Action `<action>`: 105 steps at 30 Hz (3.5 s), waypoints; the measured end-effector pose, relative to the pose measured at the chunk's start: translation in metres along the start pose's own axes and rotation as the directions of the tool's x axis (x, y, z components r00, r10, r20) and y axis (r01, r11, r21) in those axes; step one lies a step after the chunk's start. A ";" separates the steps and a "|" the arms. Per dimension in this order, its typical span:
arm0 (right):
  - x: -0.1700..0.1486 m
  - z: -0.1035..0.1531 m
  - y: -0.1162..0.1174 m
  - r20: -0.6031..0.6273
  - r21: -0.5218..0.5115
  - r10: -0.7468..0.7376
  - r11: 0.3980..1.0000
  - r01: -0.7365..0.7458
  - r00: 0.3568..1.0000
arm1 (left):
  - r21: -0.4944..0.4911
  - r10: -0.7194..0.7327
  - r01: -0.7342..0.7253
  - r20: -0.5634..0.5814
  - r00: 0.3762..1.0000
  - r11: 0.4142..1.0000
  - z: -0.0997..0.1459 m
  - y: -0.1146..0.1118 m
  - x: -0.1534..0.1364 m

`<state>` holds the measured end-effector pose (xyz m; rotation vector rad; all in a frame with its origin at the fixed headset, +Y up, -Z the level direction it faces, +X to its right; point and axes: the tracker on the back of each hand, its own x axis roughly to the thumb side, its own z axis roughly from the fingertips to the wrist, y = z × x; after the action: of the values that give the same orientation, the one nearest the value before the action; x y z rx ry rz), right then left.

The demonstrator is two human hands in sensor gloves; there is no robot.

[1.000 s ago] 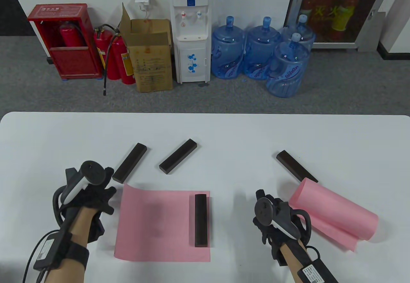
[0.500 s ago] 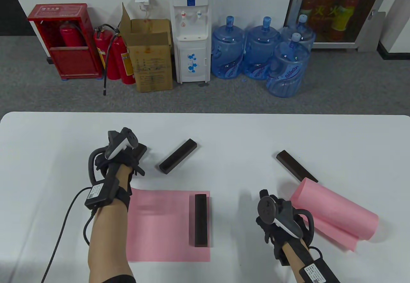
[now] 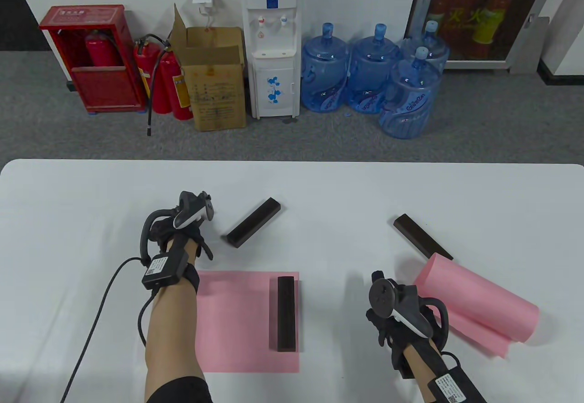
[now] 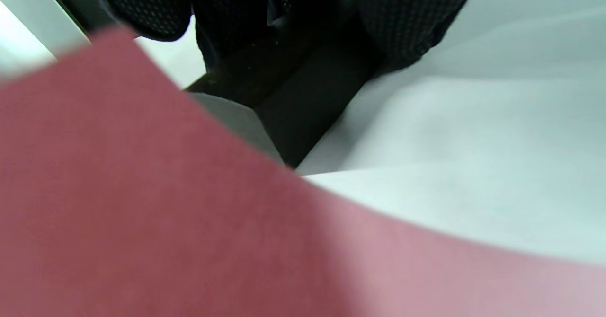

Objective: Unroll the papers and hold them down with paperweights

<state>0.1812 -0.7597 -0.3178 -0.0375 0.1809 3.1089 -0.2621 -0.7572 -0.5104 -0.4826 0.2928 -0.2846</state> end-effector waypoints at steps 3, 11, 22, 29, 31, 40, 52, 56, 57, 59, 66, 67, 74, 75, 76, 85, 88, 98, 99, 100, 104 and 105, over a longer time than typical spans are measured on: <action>-0.001 -0.001 0.000 -0.001 0.000 -0.015 1.000 0.015 1.000 | 0.055 0.005 -0.005 0.000 1.000 0.998 -0.001 -0.004 0.001; 0.001 -0.001 0.000 0.014 0.000 -0.008 1.000 0.008 1.000 | 0.213 0.146 -0.148 0.026 0.989 0.966 0.034 0.034 -0.019; 0.008 0.001 0.000 0.058 -0.022 -0.011 1.000 0.013 0.998 | 0.380 0.238 -0.299 0.199 0.951 0.875 0.156 0.082 -0.080; 0.010 0.003 0.000 0.070 -0.032 -0.013 0.999 0.016 0.997 | 0.376 0.173 -0.294 0.323 0.930 0.879 0.214 0.051 -0.072; 0.010 0.003 0.000 0.072 -0.033 -0.014 0.999 0.016 0.997 | 0.330 0.152 -0.269 0.340 0.928 0.905 0.221 0.037 -0.064; 0.012 0.005 0.002 0.077 -0.016 -0.003 1.000 0.004 0.997 | 0.188 0.008 -0.066 0.291 0.957 0.980 0.204 -0.033 -0.033; 0.013 0.005 0.003 0.071 -0.001 0.008 1.000 -0.008 0.997 | 0.095 -0.135 0.119 0.183 0.974 0.988 0.169 -0.083 -0.035; 0.013 0.006 0.003 0.068 0.005 0.009 1.000 -0.010 0.998 | 0.077 -0.131 0.119 0.169 0.977 0.990 0.164 -0.093 -0.040; 0.013 0.006 0.004 0.069 0.009 0.012 1.000 -0.012 0.998 | 0.079 -0.126 0.114 0.168 0.978 0.990 0.164 -0.095 -0.042; 0.014 0.006 0.004 0.069 0.013 0.015 1.000 -0.016 0.998 | 0.089 -0.119 0.105 0.169 0.978 0.991 0.164 -0.097 -0.043; 0.013 0.006 0.005 0.065 0.019 0.010 1.000 -0.012 0.998 | 0.161 -0.131 0.106 0.154 0.979 0.981 0.186 -0.074 -0.047; 0.013 0.006 0.005 0.065 0.020 0.010 1.000 -0.011 0.998 | 0.163 -0.104 0.078 0.161 0.981 0.984 0.191 -0.067 -0.049; 0.013 0.006 0.005 0.066 0.023 0.013 1.000 -0.014 0.998 | 0.225 0.318 -0.433 0.412 0.854 0.873 0.232 -0.027 -0.042; 0.014 0.006 0.005 0.068 0.022 0.015 1.000 -0.016 0.998 | 0.218 0.343 -0.466 0.434 0.833 0.858 0.232 -0.029 -0.036; 0.014 0.006 0.005 0.070 0.020 0.018 1.000 -0.020 0.997 | 0.207 0.362 -0.496 0.463 0.809 0.843 0.231 -0.035 -0.028; 0.016 0.005 0.005 0.081 0.020 0.020 1.000 -0.022 0.996 | 0.187 0.261 -0.391 0.485 0.835 0.901 0.205 -0.076 0.004; 0.015 0.005 -0.007 0.076 -0.002 -0.021 1.000 0.021 0.997 | 0.197 0.272 -0.412 0.497 0.824 0.890 0.204 -0.078 -0.003; -0.041 -0.004 -0.097 -0.094 -0.162 -0.074 0.985 0.058 0.993 | 0.171 0.288 -0.423 0.509 0.811 0.890 0.202 -0.082 -0.010; -0.058 -0.007 -0.106 -0.143 -0.160 -0.066 0.986 0.043 0.987 | 0.168 0.286 -0.419 0.510 0.811 0.892 0.203 -0.083 -0.009; -0.068 -0.009 -0.108 -0.176 -0.148 -0.060 0.988 0.034 0.982 | 0.168 0.284 -0.417 0.510 0.812 0.893 0.203 -0.083 -0.009; -0.124 -0.021 -0.108 -0.326 -0.037 -0.046 0.999 0.036 0.944 | 0.158 0.292 -0.419 0.504 0.813 0.894 0.202 -0.084 -0.011; -0.134 -0.023 -0.106 -0.342 -0.018 -0.050 0.999 0.046 0.938 | 0.155 0.296 -0.422 0.503 0.812 0.893 0.201 -0.084 -0.012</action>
<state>0.3190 -0.6610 -0.3491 -0.5764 0.1680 3.0274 -0.2211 -0.7419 -0.2965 -0.2118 -0.1322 0.1750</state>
